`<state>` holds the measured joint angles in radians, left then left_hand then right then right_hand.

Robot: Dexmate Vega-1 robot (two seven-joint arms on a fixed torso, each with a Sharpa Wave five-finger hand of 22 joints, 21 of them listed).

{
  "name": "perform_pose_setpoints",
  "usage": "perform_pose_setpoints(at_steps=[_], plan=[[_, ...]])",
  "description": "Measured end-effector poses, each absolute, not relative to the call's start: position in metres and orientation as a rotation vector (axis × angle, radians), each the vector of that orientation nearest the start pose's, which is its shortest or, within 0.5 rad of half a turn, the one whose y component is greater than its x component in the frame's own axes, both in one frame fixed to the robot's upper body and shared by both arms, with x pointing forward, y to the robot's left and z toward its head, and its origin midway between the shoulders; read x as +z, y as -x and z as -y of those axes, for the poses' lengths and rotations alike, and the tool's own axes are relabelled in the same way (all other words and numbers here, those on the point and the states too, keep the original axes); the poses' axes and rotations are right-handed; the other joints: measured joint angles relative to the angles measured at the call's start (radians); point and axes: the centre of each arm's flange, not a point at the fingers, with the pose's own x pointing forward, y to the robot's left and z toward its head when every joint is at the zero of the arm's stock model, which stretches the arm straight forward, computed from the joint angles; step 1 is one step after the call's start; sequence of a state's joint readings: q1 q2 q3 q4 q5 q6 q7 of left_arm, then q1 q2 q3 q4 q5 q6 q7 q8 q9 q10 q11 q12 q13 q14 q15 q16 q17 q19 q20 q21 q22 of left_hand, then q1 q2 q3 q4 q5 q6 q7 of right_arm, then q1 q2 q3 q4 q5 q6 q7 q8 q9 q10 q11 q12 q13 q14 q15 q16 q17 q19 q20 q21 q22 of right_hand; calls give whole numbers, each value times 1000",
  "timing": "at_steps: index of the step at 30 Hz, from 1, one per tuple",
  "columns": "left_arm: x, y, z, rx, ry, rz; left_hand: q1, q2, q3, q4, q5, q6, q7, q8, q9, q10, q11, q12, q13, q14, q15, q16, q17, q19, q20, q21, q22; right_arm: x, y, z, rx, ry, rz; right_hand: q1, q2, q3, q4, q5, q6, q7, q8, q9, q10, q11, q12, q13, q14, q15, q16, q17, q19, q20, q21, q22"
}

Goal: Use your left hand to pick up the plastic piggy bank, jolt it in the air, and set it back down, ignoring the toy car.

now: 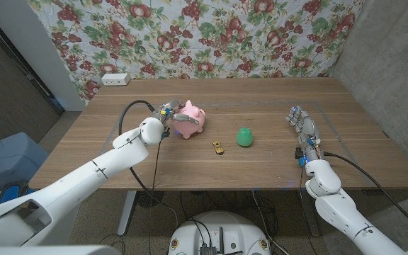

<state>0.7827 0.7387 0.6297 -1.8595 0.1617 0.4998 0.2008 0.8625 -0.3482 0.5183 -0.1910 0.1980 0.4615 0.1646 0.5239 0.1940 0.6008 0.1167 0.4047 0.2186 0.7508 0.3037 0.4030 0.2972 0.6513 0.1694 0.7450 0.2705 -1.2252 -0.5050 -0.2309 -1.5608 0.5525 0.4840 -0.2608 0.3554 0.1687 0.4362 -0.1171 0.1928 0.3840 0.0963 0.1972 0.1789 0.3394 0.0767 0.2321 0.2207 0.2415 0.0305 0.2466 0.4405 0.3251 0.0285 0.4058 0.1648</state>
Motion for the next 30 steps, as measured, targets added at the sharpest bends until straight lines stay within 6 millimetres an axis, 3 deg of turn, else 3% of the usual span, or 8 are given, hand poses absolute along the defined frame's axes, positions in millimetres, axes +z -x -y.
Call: perform_pose_setpoints(at_steps=[12, 30], plan=[[9, -595, -219, 108, -892, 537, 4, -4, 0, 0, 1, 23, 23, 0, 0, 21, 21, 0, 0, 7, 3, 19, 21, 9, 6, 36, 1, -113, -559, 322, -58, -151, 689, 0, 0, 0, 0, 0, 0, 0, 0, 0, 0, 0, -8, 0, 0, 0, 0, -5, 0, 0, -7, 0], [9, -583, -220, 126, -794, 632, 4, -4, 0, 0, 2, 34, 26, 0, 0, 43, 35, -3, 0, 22, 15, 48, 59, 11, 8, 87, 13, -113, -556, 325, -56, -149, 692, -7, 7, 3, 3, 0, 0, 0, 0, 0, 0, 0, -8, 0, 0, 0, 0, -5, 0, 0, -15, 0]])
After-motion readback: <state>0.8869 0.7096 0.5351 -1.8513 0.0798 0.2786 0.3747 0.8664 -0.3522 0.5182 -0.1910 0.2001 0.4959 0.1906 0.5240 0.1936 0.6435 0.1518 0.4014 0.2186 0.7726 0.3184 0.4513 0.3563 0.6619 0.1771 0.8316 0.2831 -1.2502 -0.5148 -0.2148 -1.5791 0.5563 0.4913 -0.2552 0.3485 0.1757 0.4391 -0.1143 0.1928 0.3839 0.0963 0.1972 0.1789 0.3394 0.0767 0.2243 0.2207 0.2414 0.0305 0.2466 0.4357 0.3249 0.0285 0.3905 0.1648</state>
